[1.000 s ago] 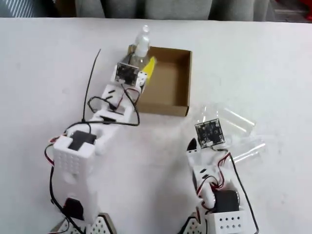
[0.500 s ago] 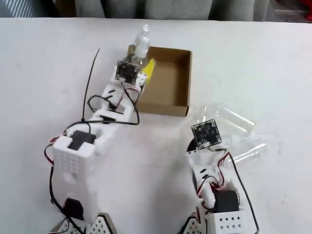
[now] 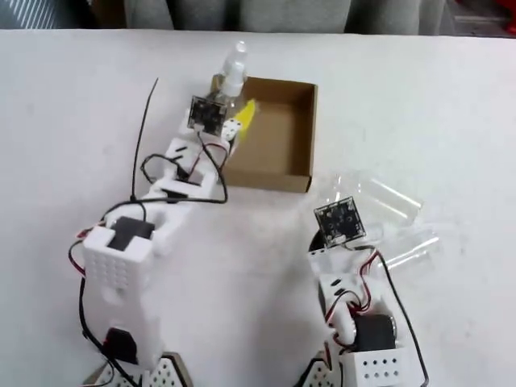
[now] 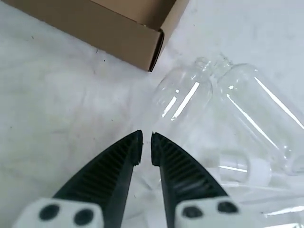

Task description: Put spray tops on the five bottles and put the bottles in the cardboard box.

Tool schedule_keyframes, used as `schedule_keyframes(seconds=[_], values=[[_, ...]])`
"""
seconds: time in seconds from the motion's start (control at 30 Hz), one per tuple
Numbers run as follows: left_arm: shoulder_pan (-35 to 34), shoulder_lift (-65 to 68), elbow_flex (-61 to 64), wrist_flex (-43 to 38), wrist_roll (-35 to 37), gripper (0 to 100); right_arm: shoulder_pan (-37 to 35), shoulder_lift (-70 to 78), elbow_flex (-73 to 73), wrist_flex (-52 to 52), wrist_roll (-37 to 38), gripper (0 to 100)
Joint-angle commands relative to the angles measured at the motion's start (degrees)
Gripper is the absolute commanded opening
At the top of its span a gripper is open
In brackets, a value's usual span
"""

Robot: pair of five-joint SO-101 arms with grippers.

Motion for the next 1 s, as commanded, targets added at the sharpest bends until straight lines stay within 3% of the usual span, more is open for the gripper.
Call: schedule_keyframes(seconds=[0.0,0.27,0.73,0.87,0.97], values=[[-2.07,-1.36,-1.05,1.93,-0.26,24,0.66,-0.48,0.44,-1.36,0.62,2.0],[-2.15,-6.55,3.52,2.02,-0.26,39,0.66,-0.48,0.44,-1.36,0.62,2.0],[-2.07,-11.03,5.89,2.02,-0.26,39,0.66,-0.48,0.44,-1.45,0.62,2.0],[-1.1,-17.98,11.87,2.29,-0.26,39,0.66,-0.48,0.53,-1.45,0.62,2.0],[-0.31,-25.1,16.35,6.95,-0.26,39,0.66,-0.48,0.53,-1.45,0.62,2.0]])
